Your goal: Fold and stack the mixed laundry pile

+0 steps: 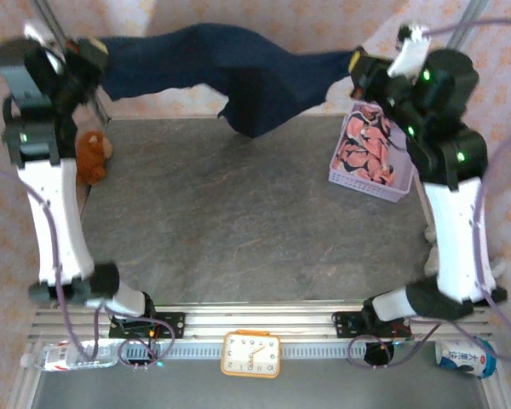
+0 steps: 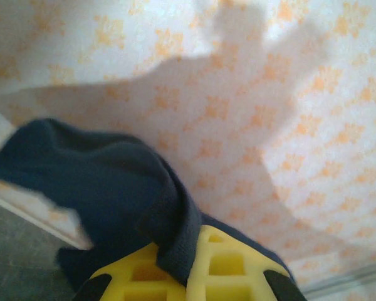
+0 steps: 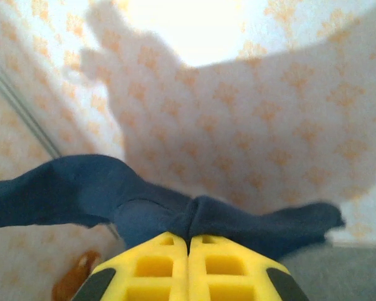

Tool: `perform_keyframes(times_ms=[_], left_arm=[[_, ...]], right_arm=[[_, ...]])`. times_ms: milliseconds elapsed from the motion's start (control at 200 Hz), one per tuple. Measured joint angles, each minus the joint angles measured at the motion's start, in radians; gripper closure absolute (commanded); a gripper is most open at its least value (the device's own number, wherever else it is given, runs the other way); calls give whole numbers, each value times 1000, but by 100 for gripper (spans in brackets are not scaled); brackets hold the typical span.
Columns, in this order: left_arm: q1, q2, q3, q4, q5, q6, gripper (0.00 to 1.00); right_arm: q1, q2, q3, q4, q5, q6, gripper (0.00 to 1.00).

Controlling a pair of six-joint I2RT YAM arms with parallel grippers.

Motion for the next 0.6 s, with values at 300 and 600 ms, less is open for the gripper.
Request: perform_keyframes(times_ms=[300, 600], left_arm=[[-61, -208, -989, 76, -44, -33, 100], [-71, -330, -1268, 30, -154, -32, 100]], right_arm=[[2, -69, -754, 59, -173, 140, 100], [18, -122, -1151, -58, -202, 229, 100]])
